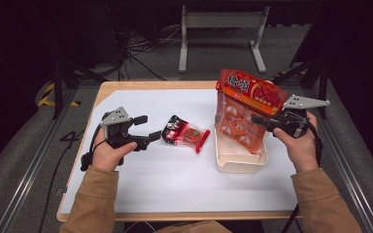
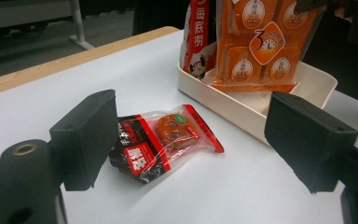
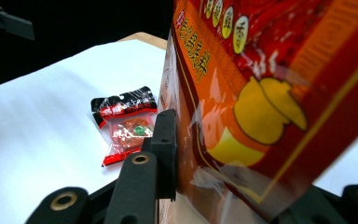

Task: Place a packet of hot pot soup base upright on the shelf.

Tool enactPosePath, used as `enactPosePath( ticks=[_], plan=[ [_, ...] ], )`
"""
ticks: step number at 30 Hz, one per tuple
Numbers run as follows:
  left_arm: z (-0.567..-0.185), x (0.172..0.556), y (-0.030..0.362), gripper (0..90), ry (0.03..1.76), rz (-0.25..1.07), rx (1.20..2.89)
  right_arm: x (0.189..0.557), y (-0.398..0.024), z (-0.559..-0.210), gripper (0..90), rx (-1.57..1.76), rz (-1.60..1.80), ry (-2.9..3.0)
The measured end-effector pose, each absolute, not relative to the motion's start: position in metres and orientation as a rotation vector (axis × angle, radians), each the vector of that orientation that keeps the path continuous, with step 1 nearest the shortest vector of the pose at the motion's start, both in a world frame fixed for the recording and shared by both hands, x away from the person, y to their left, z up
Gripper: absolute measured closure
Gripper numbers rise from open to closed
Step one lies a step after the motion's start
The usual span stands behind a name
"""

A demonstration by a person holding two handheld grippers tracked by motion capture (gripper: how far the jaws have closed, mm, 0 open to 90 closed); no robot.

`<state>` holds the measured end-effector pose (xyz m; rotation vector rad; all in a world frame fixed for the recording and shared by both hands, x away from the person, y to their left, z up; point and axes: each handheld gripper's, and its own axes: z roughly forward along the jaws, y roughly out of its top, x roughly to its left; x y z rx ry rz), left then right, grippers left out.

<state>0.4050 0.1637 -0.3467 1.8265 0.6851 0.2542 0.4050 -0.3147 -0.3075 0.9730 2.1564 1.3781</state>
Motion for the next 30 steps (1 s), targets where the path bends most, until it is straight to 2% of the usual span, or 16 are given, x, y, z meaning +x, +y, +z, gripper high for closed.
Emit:
enactPosePath(
  ticks=[11, 20, 30],
  plan=[
    [-0.348, 0.406, 0.164, 15.2, 0.688, 0.250, 1.806, 0.408, -0.306, -0.334, 69.8, 0.984, 1.347, 2.219],
    [-0.352, 0.406, 0.161, 11.8, 0.706, 0.256, 1.813, 0.404, -0.308, -0.341, 69.8, 0.988, 1.343, 2.214],
    [-0.356, 0.410, 0.156, 12.0, 0.715, 0.231, 1.842, 0.397, -0.317, -0.358, 69.8, 1.015, 1.371, 2.178]
  ],
)
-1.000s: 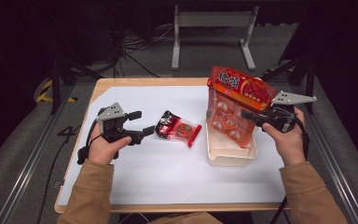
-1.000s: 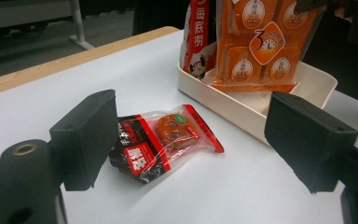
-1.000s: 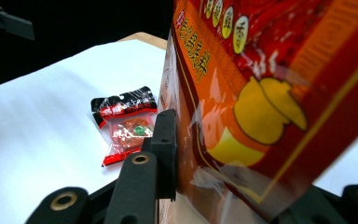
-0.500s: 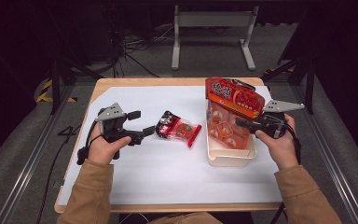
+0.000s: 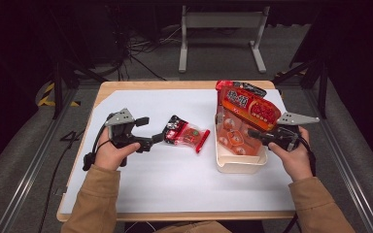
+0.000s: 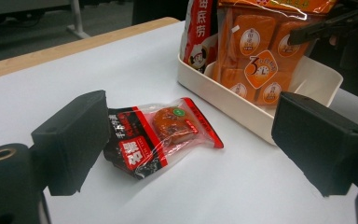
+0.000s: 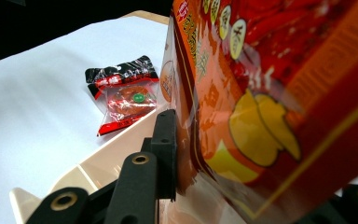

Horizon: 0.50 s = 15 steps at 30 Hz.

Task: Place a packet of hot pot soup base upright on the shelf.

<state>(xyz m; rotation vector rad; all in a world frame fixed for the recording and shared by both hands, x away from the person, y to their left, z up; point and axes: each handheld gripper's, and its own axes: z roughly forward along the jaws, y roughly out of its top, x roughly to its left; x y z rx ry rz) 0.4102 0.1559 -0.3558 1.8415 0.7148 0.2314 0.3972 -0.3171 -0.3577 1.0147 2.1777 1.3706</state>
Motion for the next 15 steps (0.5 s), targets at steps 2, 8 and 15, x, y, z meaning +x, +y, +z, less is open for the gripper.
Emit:
enactPosePath(
  ticks=[2, 8, 15],
  plan=[
    [-0.3571, 0.4119, 0.1548, 11.7, 0.718, 0.231, 1.849, 0.3966, -0.3168, -0.3581, 69.8, 1.020, 1.377, 2.173],
    [-0.3597, 0.4144, 0.1541, 11.8, 0.738, 0.237, 1.862, 0.3966, -0.3189, -0.3589, 69.5, 1.025, 1.395, 2.164],
    [-0.3623, 0.4191, 0.1554, 7.5, 0.786, 0.250, 1.822, 0.3951, -0.3200, -0.3565, 58.8, 1.029, 1.426, 2.139]
  ],
)
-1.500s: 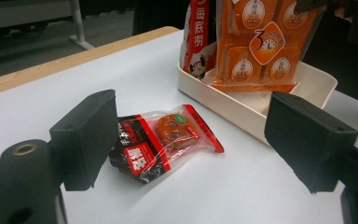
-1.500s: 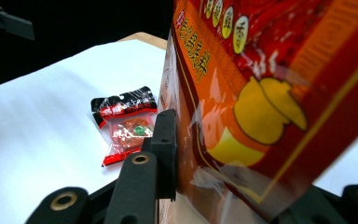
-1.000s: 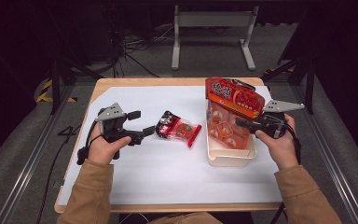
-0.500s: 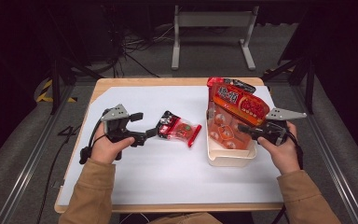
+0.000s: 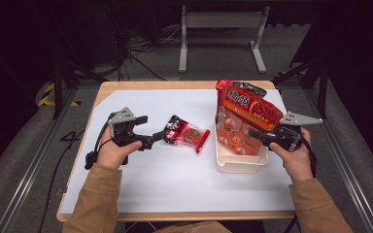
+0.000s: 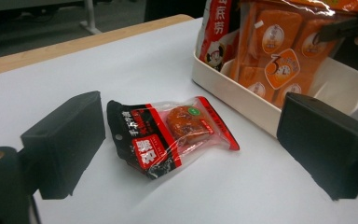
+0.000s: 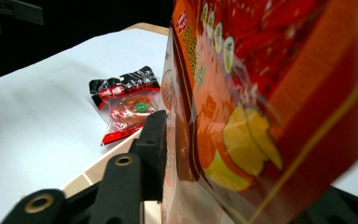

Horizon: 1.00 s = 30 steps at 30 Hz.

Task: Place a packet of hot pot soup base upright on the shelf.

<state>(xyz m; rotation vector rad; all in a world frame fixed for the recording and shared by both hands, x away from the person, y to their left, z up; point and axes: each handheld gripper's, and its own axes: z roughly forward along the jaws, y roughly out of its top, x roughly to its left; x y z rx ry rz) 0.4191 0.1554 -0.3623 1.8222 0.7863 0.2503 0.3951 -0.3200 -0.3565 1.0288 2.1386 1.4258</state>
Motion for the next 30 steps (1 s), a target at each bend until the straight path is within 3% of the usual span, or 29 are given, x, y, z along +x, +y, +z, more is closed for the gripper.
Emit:
enactPosePath(
  ticks=[5, 10, 18, 30],
  plan=[
    [-0.364, 0.423, 0.154, 5.7, 0.818, 0.255, 1.826, 0.392, -0.322, -0.354, 50.0, 1.035, 1.442, 2.119],
    [-0.362, 0.425, 0.157, 10.0, 0.828, 0.267, 1.836, 0.383, -0.329, -0.350, 42.7, 1.021, 1.496, 2.095],
    [-0.361, 0.431, 0.153, 17.9, 0.800, 0.296, 1.859, 0.372, -0.340, -0.345, 38.8, 1.021, 1.495, 2.073],
    [-0.366, 0.443, 0.153, 18.3, 0.894, 0.346, 1.808, 0.354, -0.356, -0.338, 36.0, 0.995, 1.505, 2.015]
  ],
)
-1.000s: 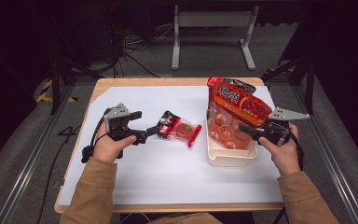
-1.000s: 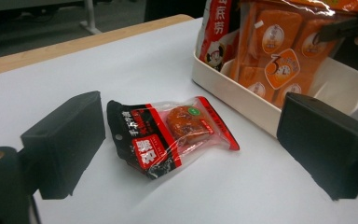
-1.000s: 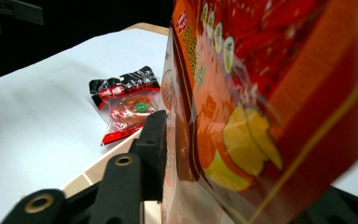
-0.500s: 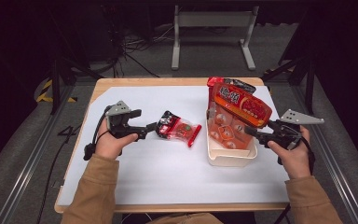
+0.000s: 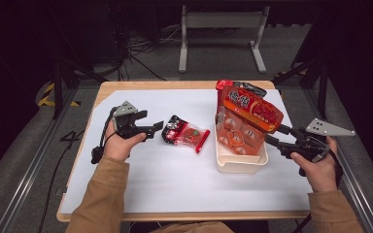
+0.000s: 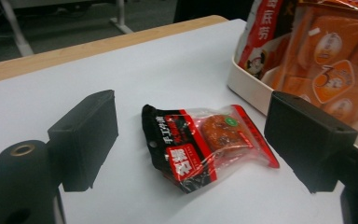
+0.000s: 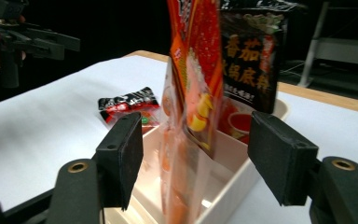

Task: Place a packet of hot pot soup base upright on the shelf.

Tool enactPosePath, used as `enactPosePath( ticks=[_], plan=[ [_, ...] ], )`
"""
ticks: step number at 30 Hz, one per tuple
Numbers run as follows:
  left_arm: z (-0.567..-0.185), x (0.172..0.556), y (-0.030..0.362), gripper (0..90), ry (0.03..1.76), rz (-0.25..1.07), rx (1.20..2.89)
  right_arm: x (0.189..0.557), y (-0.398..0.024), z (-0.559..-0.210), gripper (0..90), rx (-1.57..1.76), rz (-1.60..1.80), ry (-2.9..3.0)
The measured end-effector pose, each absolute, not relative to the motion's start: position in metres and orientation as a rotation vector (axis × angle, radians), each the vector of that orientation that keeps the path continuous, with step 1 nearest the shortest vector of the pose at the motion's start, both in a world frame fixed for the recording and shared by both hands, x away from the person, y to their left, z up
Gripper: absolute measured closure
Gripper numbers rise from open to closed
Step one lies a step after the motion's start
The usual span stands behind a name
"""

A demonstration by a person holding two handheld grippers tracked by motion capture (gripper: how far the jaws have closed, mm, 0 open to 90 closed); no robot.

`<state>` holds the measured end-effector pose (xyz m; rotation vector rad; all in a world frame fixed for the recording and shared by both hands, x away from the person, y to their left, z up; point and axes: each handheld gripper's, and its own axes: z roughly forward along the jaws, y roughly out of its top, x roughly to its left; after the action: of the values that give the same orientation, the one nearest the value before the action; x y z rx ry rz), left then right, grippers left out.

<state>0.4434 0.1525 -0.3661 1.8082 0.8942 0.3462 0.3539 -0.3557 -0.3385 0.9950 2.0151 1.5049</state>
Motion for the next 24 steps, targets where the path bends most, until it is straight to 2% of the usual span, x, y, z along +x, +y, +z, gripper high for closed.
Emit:
enactPosePath(
  ticks=[11, 24],
  plan=[
    [-0.377, 0.455, 0.151, 19.4, 0.903, 0.379, 1.798, 0.351, -0.373, -0.346, 35.9, 1.041, 1.443, 1.979],
    [-0.404, 0.471, 0.141, 30.5, 0.934, 0.304, 1.832, 0.355, -0.377, -0.353, 35.7, 1.066, 1.421, 1.981]
  ],
)
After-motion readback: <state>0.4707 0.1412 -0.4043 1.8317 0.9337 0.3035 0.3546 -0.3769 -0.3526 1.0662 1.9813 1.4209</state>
